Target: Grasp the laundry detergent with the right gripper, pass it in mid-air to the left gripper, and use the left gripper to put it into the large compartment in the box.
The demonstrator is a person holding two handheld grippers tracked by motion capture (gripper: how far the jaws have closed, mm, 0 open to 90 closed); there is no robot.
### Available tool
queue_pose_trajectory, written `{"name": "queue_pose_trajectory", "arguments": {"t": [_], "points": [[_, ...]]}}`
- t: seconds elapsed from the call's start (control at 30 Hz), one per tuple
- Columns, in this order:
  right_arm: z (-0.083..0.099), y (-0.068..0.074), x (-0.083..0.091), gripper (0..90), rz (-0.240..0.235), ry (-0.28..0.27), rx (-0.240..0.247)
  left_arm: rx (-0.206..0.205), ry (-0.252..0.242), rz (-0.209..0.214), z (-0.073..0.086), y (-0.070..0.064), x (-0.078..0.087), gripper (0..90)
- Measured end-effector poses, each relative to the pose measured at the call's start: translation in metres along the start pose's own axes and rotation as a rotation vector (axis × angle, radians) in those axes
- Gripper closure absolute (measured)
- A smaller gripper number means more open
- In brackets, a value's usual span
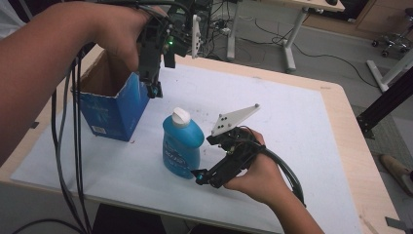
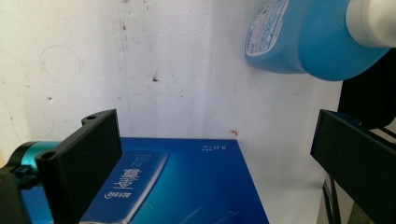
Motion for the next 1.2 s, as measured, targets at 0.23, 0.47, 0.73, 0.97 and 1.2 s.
{"name": "queue_pose_trajectory", "arguments": {"t": [0.23,0.47,0.73,0.97,1.2], "points": [[-0.003,0.008,-0.018,1.0,0.007,-0.072,-0.041,0.002,-0.017,-0.002,0.001,-0.002,0.002,1.8],[-0.005,0.014,-0.033,1.0,0.042,-0.132,-0.078,-0.008,-0.016,-0.005,0.001,-0.002,0.002,1.8],[-0.007,0.016,-0.038,1.1,0.069,-0.199,-0.114,-0.011,-0.027,-0.018,0.004,-0.002,0.005,1.8],[-0.009,0.016,-0.040,3.1,0.103,-0.270,-0.153,-0.008,-0.032,-0.027,0.006,-0.003,0.006,1.8],[-0.008,0.018,-0.044,7.1,0.109,-0.276,-0.146,-0.002,-0.035,-0.032,0.007,-0.003,0.006,1.8]]}}
Point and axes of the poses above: each handheld gripper's, and its own axes: x roughly backward along the jaws, z roughly out of its underside, y roughly to its left, the point moved 6 cm from there along -x, roughly forward along the jaws, and after that the axes turned 12 degrees about z, right-handed, at the moved point
